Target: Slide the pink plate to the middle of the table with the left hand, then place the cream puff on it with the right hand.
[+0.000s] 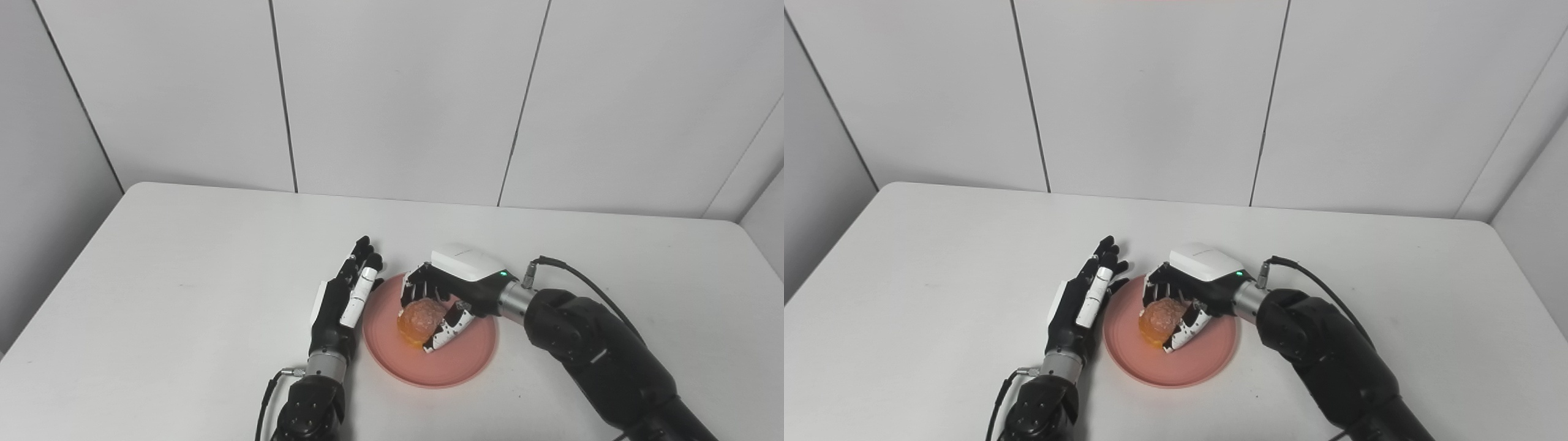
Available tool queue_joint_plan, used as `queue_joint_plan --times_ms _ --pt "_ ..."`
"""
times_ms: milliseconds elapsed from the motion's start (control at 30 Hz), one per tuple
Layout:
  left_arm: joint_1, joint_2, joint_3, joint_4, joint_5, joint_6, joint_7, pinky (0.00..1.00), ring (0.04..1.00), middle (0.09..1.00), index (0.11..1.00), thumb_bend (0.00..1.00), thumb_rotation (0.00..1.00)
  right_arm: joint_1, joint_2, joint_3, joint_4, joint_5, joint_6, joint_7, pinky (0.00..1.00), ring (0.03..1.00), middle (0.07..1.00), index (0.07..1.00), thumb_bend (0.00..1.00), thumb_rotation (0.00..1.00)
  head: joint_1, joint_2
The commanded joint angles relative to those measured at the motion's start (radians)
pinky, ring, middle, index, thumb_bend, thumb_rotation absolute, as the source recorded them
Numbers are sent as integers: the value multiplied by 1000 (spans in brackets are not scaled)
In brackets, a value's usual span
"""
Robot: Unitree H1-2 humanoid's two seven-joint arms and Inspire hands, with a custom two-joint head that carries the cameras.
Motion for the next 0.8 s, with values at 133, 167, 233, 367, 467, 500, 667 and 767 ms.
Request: queue_joint_plan --times_ms 133,167,233,367,467,500,667,767 --pt "-2 -6 -3 -12 5 4 5 780 886 950 906 848 826 -48 -15 -11 -46 0 -5 -5 438 517 553 585 887 270 -3 -1" --pt "-2 -5 -4 -12 7 3 6 770 882 948 905 847 827 -48 -18 -11 -55 -6 4 -3 471 552 586 606 943 329 -3 -1" --pt "-2 -3 -5 -10 6 -1 3 757 881 949 909 846 829 -46 -21 -15 -69 -10 14 1 548 631 648 649 996 404 -3 -1" --pt "0 0 -2 -9 -5 -4 -6 766 891 953 912 855 825 -48 -21 -25 -94 -6 36 14 613 703 703 670 1000 426 -9 0" --pt "-1 0 0 -6 -6 -3 -5 774 896 952 910 869 821 -52 -22 -31 -103 -1 41 20 656 749 745 687 1000 447 -11 -1" --pt "-1 0 0 -6 -7 -3 -5 775 896 952 910 869 821 -54 -23 -34 -114 0 46 24 657 750 747 687 1000 448 -11 -1" --pt "-1 -1 1 -7 -10 -2 -8 800 894 954 914 858 819 -58 -31 -54 -174 11 77 48 659 758 759 684 1000 454 -14 0" --pt "-2 1 -1 -2 -3 -6 -6 797 893 958 918 870 826 -52 -36 -78 -231 21 114 65 627 738 749 677 1000 443 -18 0"
